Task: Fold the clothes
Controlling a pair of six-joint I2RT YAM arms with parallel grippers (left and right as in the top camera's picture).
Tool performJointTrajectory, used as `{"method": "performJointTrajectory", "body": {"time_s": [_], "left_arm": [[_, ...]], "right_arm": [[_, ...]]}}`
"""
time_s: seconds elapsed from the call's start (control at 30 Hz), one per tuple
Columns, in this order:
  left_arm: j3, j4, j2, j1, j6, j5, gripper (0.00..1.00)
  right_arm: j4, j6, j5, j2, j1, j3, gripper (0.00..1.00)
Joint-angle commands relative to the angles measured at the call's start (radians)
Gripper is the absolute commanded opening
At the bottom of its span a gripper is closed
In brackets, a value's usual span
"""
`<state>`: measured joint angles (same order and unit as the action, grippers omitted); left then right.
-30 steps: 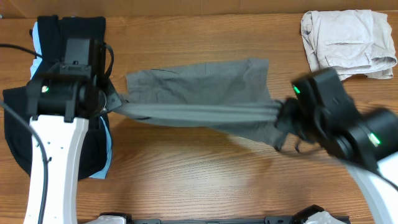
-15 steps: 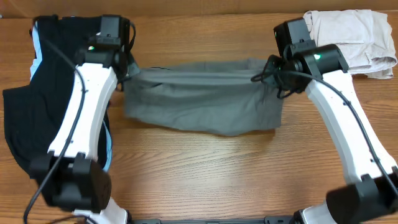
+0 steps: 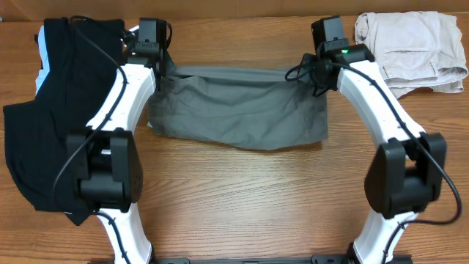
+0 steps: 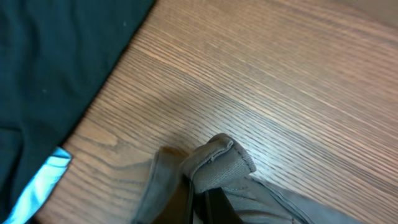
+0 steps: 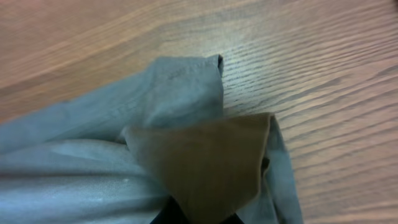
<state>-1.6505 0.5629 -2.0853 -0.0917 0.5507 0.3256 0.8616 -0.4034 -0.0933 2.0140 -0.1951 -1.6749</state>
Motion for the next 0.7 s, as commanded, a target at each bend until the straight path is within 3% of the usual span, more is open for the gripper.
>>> {"method": "performJointTrajectory", "body": {"time_s": [0.0,0.03,0.07,0.1,0.17,0.2,0.33,0.47,0.67], "left_arm": [[0.0,0.0,-0.03,0.019,0.01,0.067,0.11],[0.0,0.006,-0.031,0.019,0.005,0.067,0.24],[0.0,0.011,-0.031,0.02,-0.007,0.067,0.44],[-0.002,0.016,-0.028,0.022,-0.025,0.066,0.62],[-0.02,0.053,-0.017,0.027,-0.049,0.061,0.93],[-0.037,0.087,-0.011,0.032,-0.057,0.055,1.0],[-0.15,0.279,0.028,0.056,-0.115,-0.037,1.0],[-0.28,0.494,0.043,0.082,-0.209,-0.215,1.0],[-0.26,0.598,0.031,0.102,-0.336,-0.309,1.0]], "right_arm": [[-0.004,0.015,-0.035,0.03,0.018,-0.014,0.11],[-0.002,0.015,-0.035,0.034,0.018,-0.014,0.27],[0.003,0.016,-0.036,0.034,0.018,-0.014,0.57],[0.008,0.015,-0.035,0.033,0.018,-0.014,0.79],[0.029,0.015,-0.031,0.022,0.019,-0.019,0.89],[0.047,0.016,-0.021,0.014,0.019,-0.024,0.9],[0.116,0.019,0.034,-0.042,0.03,-0.041,0.92],[0.156,0.163,0.203,-0.114,0.034,-0.043,0.93],[0.232,0.256,0.29,-0.132,0.033,-0.04,0.96]]}}
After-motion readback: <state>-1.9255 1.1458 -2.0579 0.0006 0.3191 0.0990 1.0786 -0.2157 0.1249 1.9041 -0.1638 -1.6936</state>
